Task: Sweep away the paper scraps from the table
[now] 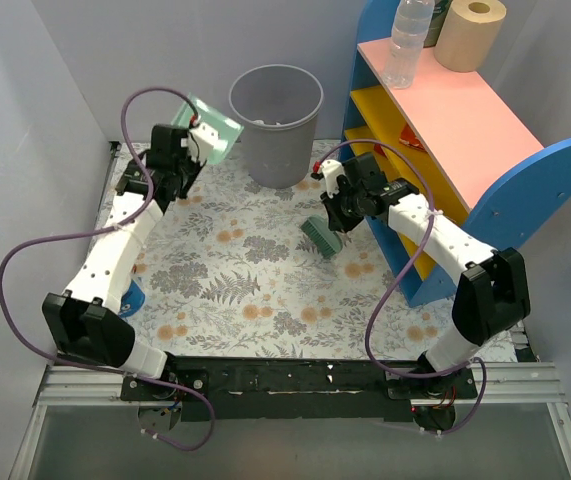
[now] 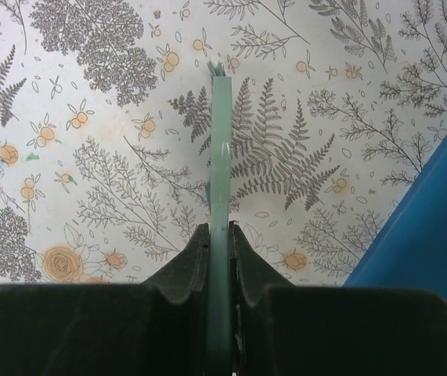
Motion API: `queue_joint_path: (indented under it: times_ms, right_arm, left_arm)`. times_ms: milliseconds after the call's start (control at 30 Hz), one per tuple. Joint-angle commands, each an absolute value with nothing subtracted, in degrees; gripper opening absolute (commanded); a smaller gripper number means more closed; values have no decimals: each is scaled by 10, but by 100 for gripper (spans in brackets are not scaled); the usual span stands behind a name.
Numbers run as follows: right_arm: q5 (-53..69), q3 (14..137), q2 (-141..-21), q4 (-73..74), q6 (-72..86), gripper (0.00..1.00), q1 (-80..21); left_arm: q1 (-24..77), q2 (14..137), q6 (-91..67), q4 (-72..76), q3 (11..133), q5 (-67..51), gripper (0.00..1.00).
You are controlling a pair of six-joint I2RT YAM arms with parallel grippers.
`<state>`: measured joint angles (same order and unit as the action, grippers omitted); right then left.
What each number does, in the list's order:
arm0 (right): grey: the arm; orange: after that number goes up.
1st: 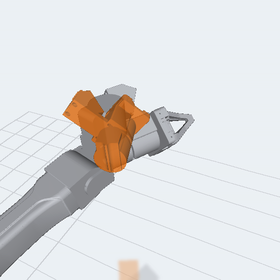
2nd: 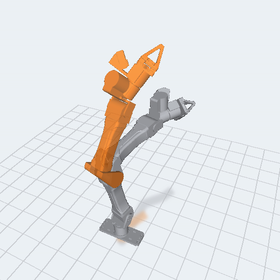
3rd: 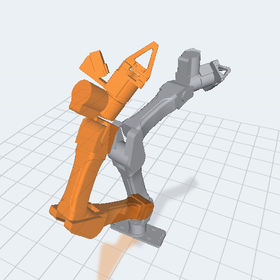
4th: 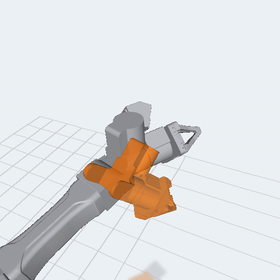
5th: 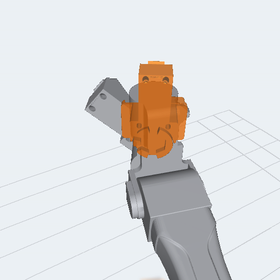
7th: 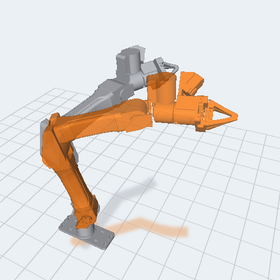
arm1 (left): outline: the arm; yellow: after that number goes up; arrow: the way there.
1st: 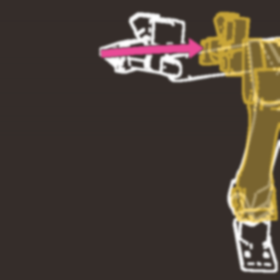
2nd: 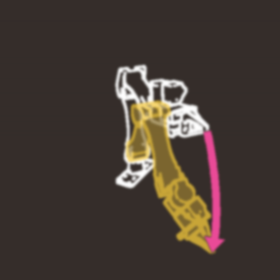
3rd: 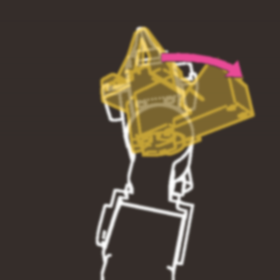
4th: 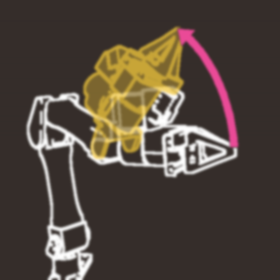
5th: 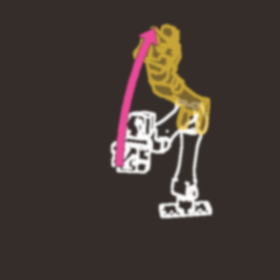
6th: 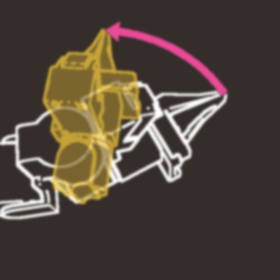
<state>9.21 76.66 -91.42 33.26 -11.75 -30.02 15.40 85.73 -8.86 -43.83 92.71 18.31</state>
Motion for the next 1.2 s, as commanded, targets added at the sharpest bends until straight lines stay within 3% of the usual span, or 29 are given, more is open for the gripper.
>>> queue_joint_path:
  times_ms: [0, 300, 633, 700, 800, 967, 1000, 1100, 1167]
  right_arm:
    - [103, 811, -928, 323, -107, 1, -300]
    - [108, 829, -942, 323, -102, 1, -301]
    - [85, 876, -950, 355, -242, 1, -318]
    - [79, 882, -947, 366, -286, 1, -319]
    - [42, 831, -913, 343, -364, 1, -330]
    - [3, 718, -846, 210, -459, 1, -368]
    - [-15, 694, -837, 194, -469, 1, -375]
    - [-32, 664, -838, 142, -509, 1, -403]
    - [-39, 657, -845, 128, -539, 3, -412]
  left_arm:
    - [156, 805, -194, -528, 786, 99, 0]
    - [157, 785, -231, -565, 655, -75, 0]
    - [158, 859, -186, -534, 597, -76, 1]
    - [158, 867, -165, -538, 587, -93, 21]
    - [163, 853, -158, -512, 566, -89, 42]
    - [169, 848, -161, -498, 547, -76, 52]
    - [169, 847, -160, -500, 548, -81, 60]
    - [169, 834, -156, -506, 558, -90, 68]
    - [169, 826, -156, -513, 572, -96, 69]
